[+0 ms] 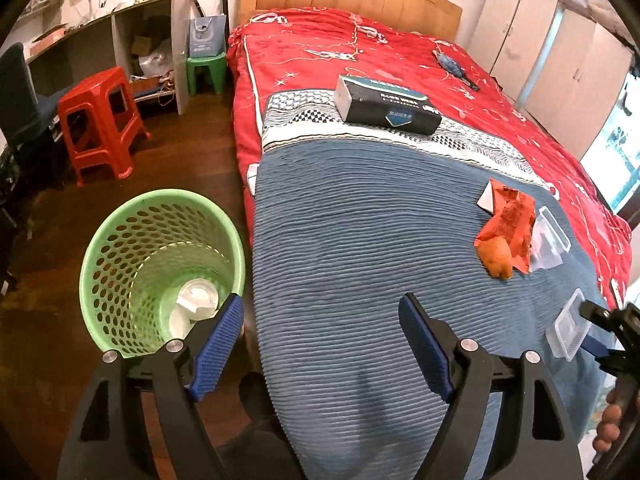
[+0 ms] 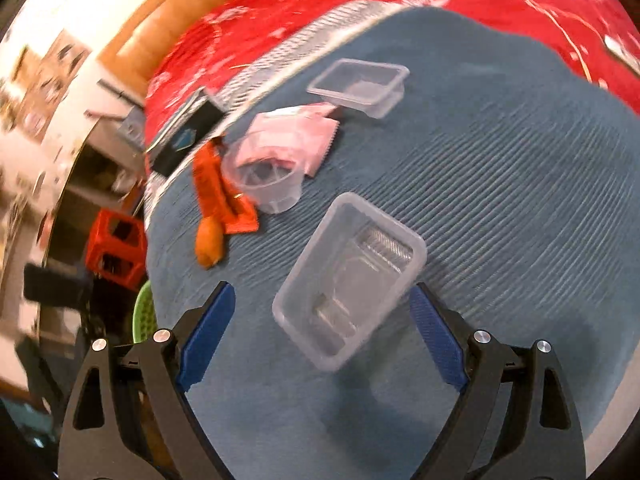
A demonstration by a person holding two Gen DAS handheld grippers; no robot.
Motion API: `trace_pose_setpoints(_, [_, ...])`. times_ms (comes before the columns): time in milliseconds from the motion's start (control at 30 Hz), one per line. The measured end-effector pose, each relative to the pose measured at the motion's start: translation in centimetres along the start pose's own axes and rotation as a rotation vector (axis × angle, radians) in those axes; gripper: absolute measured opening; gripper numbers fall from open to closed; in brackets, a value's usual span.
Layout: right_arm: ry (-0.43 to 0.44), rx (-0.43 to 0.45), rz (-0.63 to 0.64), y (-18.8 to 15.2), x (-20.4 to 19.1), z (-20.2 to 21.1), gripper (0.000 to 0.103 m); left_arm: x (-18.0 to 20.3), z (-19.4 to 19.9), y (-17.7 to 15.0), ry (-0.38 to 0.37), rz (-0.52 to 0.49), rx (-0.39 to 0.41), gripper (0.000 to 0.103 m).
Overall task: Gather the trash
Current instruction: 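Grasp the clear rectangular tray with the right tool while the left tool grasps the orange bread roll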
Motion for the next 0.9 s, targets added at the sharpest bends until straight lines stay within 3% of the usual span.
trace_pose_setpoints(133, [-0.084, -0.005, -0.034, 0.1, 0.4, -1.8, 0.087, 0.5, -0.5, 0.0, -0.009, 0.000, -0.011, 0.077])
trace_pose_setpoints(200, [-0.128, 0.008, 0.000, 0.0, 0.4, -2.2, 0.082, 1.0, -0.7, 0.0, -0.020, -0.009, -0.014, 0.077])
trace_pose_setpoints(267, [-0.152, 0.022, 0.036, -0.1, 0.4, -2.0, 0.068, 2.1, -1.1, 0.1, -0.038, -0.031, -0.019, 0.077])
trace_pose_setpoints(300, [-0.154, 0.029, 0.064, -0.2, 0.4, -1.8, 0.067, 2.6, -1.3, 0.1, -0.045, -0.040, -0.022, 0.077])
trace_pose_setpoints(567, [-0.091, 0.068, 0.161, 0.1, 0.6, -0.5, 0.061, 9.3, -3.2, 0.5, -0.176, -0.120, -0.054, 0.077])
trace_pose_setpoints(900, [-0.034, 0.088, 0.188, 1.1, 0.3, 1.1, 0.061, 16.0, -6.0, 0.8, -0.273, -0.212, -0.098, 0.072])
Point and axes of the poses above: each gripper's, at about its wrist camera, not at the fingertips, and z roughly against the way its jaws point, x to its right, y to its top, the point moved 8 cm from there along -z, roughly the way its jaws point, and after that the axes turned 10 degrees about x, right-handed, at the moved point
